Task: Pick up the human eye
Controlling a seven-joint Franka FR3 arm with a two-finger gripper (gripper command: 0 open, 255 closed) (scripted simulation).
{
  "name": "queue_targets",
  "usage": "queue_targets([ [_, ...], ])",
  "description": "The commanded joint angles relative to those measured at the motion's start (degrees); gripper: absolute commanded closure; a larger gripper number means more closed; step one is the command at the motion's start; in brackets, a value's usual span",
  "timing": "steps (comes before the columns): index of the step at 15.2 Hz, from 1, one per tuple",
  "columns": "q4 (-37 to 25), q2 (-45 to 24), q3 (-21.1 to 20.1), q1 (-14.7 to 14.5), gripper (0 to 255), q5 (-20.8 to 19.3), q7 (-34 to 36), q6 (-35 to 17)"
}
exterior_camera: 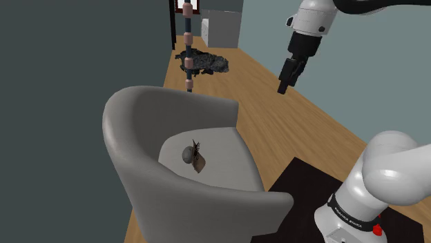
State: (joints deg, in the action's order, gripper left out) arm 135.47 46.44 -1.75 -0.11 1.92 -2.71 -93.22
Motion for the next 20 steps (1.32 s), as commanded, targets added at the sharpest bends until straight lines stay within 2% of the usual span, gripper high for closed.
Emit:
queue_targets([
  [1,0.00,0.00,0.00,0.00,0,0.00,0.00,0.00],
  [10,2.35,-13.30,-6.79,0.74,0,4.57,12.53,-15.25],
  [15,0.65,-23.05,-10.14,1.40,0,5.60,19.36,-23.23],
  [20,-3.10,-33.89,-12.91,2.16,0,5.03,26.45,-30.23],
])
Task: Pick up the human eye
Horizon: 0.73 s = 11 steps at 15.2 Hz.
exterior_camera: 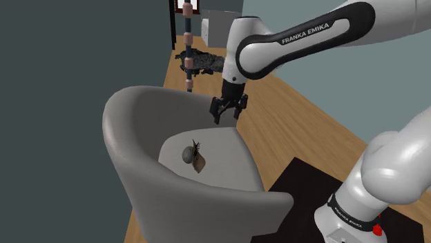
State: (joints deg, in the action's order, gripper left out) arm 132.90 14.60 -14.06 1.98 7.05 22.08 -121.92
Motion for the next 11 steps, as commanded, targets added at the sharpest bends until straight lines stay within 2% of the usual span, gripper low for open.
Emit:
queue_targets([
  [1,-1.51,-4.30,-1.03,0.18,0,-0.43,3.12,-2.77],
  [6,-7.56,-15.83,-2.39,0.31,0,-2.99,10.61,-8.01],
  [11,-15.45,-27.46,-1.99,-0.79,0,-6.10,17.75,-11.45],
])
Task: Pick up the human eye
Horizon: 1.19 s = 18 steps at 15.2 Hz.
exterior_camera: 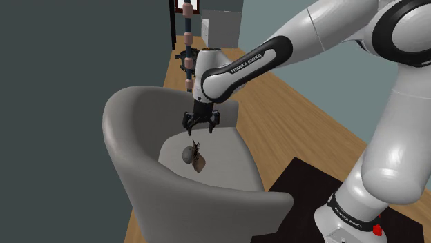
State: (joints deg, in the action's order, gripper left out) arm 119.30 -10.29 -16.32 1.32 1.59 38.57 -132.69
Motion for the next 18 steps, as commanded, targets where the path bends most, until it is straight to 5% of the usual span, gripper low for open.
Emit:
queue_targets([
  [1,-3.65,-4.88,0.52,-0.48,0,-1.19,2.57,-1.13],
  [11,-2.87,-9.28,1.18,-1.11,0,-2.47,3.42,-6.21],
  [12,-3.07,-9.39,1.19,-1.14,255,-2.50,3.46,-6.13],
  [18,-3.03,-9.37,1.19,-1.12,255,-2.49,3.43,-6.14],
])
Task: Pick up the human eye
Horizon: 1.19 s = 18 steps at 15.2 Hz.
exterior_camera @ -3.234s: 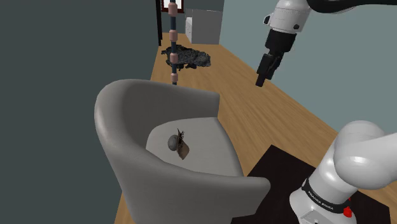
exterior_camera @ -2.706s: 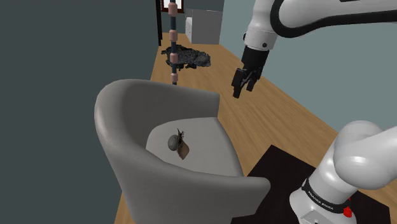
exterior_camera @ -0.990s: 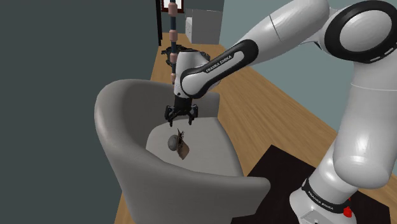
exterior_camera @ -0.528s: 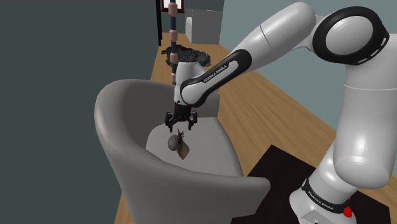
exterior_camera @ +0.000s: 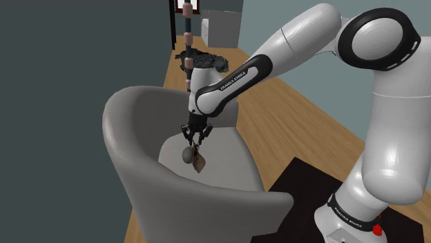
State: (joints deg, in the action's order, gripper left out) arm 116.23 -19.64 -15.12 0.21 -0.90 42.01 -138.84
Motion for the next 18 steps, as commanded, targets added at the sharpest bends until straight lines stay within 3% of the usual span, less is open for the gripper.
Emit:
queue_targets([
  [1,0.02,-0.04,-0.01,-0.01,255,0.00,-0.01,0.01],
  [18,-3.22,6.81,-0.86,0.79,255,2.07,-0.81,9.91],
])
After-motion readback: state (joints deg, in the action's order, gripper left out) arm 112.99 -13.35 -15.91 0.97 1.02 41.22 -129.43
